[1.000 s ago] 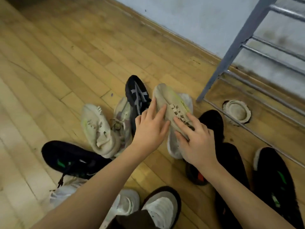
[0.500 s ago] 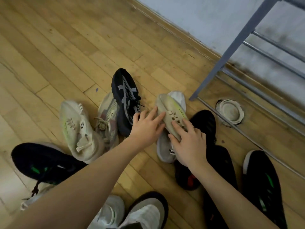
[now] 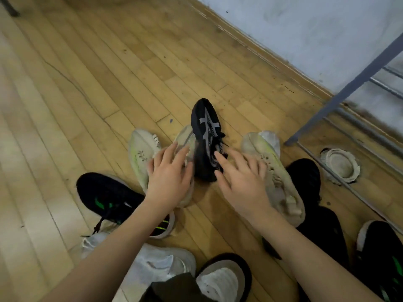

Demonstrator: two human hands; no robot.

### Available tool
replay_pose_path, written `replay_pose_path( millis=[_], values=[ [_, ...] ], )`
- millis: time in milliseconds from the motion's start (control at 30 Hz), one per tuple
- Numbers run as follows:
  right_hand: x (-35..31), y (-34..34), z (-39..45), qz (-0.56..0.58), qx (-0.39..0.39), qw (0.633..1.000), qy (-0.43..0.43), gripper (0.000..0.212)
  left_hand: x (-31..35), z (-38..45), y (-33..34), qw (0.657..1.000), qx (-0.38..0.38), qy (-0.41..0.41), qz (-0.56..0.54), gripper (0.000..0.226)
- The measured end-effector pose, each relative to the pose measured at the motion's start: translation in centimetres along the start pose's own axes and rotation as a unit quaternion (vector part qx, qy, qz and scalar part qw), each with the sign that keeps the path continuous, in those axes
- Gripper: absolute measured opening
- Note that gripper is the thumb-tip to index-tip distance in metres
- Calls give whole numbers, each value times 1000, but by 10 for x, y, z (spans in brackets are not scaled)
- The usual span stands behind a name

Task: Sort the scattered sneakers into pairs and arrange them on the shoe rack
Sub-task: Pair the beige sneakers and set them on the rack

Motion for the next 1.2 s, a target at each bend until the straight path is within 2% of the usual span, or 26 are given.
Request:
replay_pose_path(
  millis=[67, 167, 300, 367, 433, 500, 700, 867, 967, 1200],
  values=[
    [-20, 11, 13, 20, -6, 999, -37, 43, -27, -4, -7, 999, 10, -49, 6, 43],
    [-52, 33, 31, 44, -44, 995, -79, 44, -62, -5, -10, 991, -16, -134, 16, 49],
    [-78, 59, 48, 68, -84, 989, -100, 49, -92, 0, 0, 972, -92, -213, 29, 53],
    [-82, 72, 49, 65, -101, 986, -115, 50, -100, 2, 7, 965, -132, -224, 32, 53],
    [-85, 82, 47, 66, -103, 984, -129, 50, -104, 3, 12, 963, -156, -219, 1, 53],
    [-88, 87, 45, 83, -89, 983, -140, 47, -101, 1, 12, 962, -145, -223, -69, 52],
    [-84, 86, 28, 143, -30, 982, -117, 48, -91, 0, 9, 959, -56, -176, -216, 51],
    [-76, 52, 22, 126, 57, 985, -102, 47, -57, -4, -8, 944, 18, -151, -293, 47],
    [-57, 27, 17, 92, 88, 988, -92, 46, -26, -3, -10, 941, 13, -123, -314, 47],
    [10, -6, -33, 47, 81, 996, -15, 46, 52, -13, 22, 952, -21, -43, -303, 44]
  ],
)
Point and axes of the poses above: each hand's wrist, its own z-axis towards the middle knuckle, its own y-axis out of the palm, x = y × z, the point moved 2 cm from there along z, towards the middle knuckle, and after that the axes turned 9 degrees about -y, right-handed, at the moved point
